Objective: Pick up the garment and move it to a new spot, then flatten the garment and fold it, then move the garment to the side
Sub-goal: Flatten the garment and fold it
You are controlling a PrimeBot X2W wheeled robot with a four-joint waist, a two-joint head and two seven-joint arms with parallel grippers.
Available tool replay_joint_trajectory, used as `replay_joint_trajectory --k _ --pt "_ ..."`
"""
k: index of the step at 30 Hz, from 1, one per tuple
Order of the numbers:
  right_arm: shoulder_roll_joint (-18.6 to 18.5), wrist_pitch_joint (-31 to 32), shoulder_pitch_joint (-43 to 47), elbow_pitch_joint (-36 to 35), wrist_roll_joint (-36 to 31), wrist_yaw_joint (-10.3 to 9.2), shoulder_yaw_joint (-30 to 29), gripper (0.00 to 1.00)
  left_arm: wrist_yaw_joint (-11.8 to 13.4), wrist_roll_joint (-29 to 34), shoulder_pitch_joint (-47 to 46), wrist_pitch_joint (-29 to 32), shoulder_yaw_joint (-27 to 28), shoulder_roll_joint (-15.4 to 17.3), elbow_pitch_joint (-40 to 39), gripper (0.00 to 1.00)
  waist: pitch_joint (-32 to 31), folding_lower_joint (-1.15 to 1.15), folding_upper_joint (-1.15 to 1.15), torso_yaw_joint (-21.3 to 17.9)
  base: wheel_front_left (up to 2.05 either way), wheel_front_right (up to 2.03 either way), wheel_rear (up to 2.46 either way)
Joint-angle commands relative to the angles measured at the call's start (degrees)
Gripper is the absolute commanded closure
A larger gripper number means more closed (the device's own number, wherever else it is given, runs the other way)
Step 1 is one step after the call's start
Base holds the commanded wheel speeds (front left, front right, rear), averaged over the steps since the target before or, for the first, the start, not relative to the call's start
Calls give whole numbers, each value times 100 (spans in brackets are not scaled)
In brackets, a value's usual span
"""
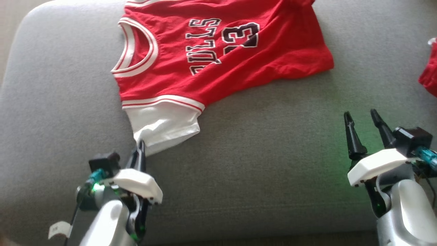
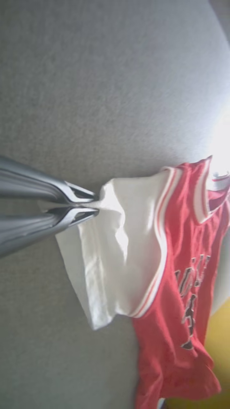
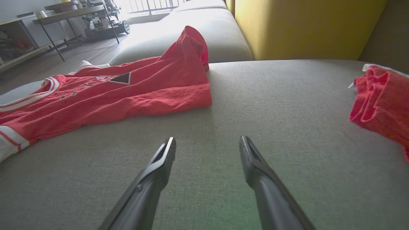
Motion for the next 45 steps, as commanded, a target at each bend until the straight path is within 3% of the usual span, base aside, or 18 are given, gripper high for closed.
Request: replay_joint_trajectory --k 1,10,13,22,31,32,33,34,45 --pt "29 -50 -301 -109 73 -1 116 0 67 73 -167 -30 196 140 -304 100 -14 0 0 78 0 0 0" --pt "29 80 -1120 872 410 -1 -241 0 363 465 96 -35 591 97 -2079 100 91 0 0 547 0 0 0" --pt "29 23 -1404 1265 145 -1 -362 0 399 663 189 -35 631 81 -2401 100 149 0 0 689 0 0 0" --pt "29 -117 -1969 2484 -149 -1 -764 0 266 766 319 -35 519 34 -2514 100 250 0 0 1017 0 0 0" --pt "29 -386 -2357 3167 -461 -1 -1065 0 243 773 249 -36 421 19 -2484 100 353 0 0 1084 0 0 0" --pt "29 -399 -2396 3239 -500 -1 -1040 37 241 775 241 -36 412 18 -2478 100 357 0 0 1087 0 0 0" --pt "29 -418 -2436 3297 -504 -1 -997 88 240 778 235 -36 403 17 -2470 100 356 0 0 1090 0 0 0" --pt "29 -436 -2470 3352 -497 -1 -942 100 240 778 231 -36 396 17 -2461 100 351 0 0 1090 0 0 0" --pt "29 -515 -2487 3341 -361 -1 -705 100 197 430 328 -36 570 15 -2838 100 32 0 0 901 0 0 0"
